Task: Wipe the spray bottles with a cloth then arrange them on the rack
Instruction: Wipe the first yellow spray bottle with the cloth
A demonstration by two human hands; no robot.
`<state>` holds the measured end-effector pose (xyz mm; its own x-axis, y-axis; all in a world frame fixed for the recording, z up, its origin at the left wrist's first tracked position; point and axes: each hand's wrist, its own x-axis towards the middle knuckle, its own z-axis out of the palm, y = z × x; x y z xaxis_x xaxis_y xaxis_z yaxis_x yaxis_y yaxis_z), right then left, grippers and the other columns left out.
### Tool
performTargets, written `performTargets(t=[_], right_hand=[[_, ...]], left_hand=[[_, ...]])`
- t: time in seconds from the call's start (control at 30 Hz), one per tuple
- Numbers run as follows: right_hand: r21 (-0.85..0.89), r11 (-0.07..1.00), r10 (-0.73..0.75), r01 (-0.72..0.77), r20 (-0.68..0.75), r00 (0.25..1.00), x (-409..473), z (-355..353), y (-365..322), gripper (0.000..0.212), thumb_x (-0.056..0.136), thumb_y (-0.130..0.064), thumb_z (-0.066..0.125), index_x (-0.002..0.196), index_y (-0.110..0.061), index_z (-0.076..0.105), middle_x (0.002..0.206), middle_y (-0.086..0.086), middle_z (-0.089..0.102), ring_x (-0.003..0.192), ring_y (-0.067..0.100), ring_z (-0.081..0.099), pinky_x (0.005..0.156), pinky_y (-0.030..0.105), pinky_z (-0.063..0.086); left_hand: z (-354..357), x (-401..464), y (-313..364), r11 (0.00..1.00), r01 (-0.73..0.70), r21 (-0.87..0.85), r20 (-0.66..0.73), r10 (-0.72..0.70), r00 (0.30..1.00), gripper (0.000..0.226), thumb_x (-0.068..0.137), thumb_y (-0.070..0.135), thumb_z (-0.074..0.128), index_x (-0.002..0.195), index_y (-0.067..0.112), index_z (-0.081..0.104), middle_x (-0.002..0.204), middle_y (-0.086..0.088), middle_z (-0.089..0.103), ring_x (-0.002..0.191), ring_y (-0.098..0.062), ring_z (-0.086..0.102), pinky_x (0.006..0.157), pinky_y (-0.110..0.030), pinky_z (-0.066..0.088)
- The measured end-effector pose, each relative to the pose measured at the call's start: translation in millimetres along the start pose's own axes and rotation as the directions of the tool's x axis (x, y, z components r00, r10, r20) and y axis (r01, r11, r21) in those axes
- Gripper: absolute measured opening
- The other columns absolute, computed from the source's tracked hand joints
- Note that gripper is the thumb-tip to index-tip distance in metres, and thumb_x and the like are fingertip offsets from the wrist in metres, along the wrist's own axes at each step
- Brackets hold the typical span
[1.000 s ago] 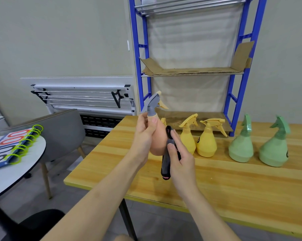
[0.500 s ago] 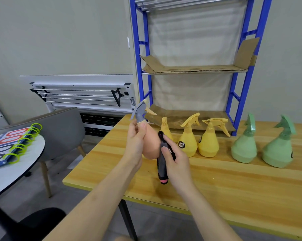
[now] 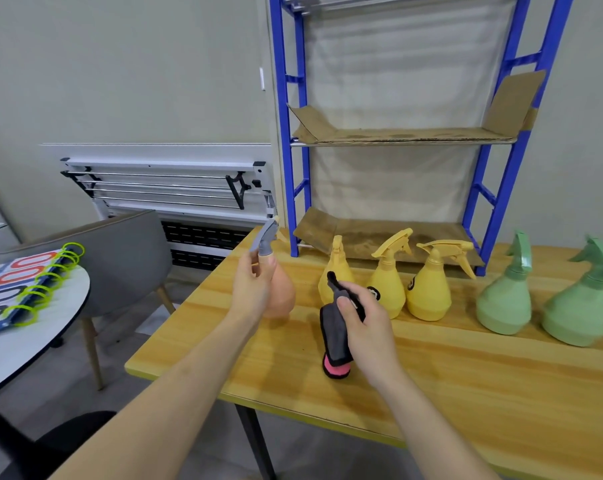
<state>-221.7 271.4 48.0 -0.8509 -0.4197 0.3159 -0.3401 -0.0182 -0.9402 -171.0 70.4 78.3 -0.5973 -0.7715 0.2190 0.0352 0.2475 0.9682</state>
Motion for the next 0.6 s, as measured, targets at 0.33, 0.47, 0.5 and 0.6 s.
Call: performTargets(t=[0.33,0.47,0.5,0.6], right_hand=[[-0.067,0.998,-0.005,0.005,0.001,1.0,10,-2,8,0.03,0.105,-0.024,0.055,0.133,-0.032,0.064,0.123,-0.03,0.061,0.118,-0.013,0.054,0.1,0.017,0.046],[-0.057,0.998,-0.001,0.0,-0.005,1.0,12,-4,8,0.027,0.105,-0.022,0.056,0.127,-0.035,0.065,0.119,-0.032,0.063,0.114,-0.014,0.056,0.097,0.018,0.048],[-0.052,0.999,-0.002,0.002,-0.003,1.0,12,-5,7,0.027,0.105,-0.022,0.056,0.125,-0.038,0.064,0.118,-0.033,0.062,0.113,-0.014,0.056,0.096,0.017,0.048],[-0.044,0.999,-0.009,0.008,-0.015,1.0,11,-7,7,0.027,0.105,-0.021,0.056,0.124,-0.039,0.064,0.118,-0.031,0.064,0.112,-0.013,0.057,0.097,0.022,0.051]], left_hand=[[11,26,-30,0.987,0.01,0.161,-0.024,-0.006,1.0,0.036,0.102,0.036,0.059,0.137,0.028,0.053,0.12,0.008,0.06,0.113,-0.014,0.056,0.091,-0.036,0.046],[14,33,-30,0.983,0.041,0.179,-0.035,-0.035,0.999,0.045,0.1,0.041,0.062,0.139,0.021,0.053,0.122,0.006,0.06,0.112,-0.015,0.055,0.095,-0.039,0.048],[15,34,-29,0.982,0.064,0.177,-0.033,-0.059,0.998,0.045,0.099,0.04,0.063,0.138,0.02,0.054,0.123,0.005,0.06,0.114,-0.017,0.056,0.098,-0.041,0.049],[13,36,-29,0.977,0.096,0.19,-0.024,-0.093,0.995,0.048,0.098,0.036,0.066,0.14,0.018,0.053,0.131,0.001,0.062,0.125,-0.022,0.057,0.103,-0.043,0.049]])
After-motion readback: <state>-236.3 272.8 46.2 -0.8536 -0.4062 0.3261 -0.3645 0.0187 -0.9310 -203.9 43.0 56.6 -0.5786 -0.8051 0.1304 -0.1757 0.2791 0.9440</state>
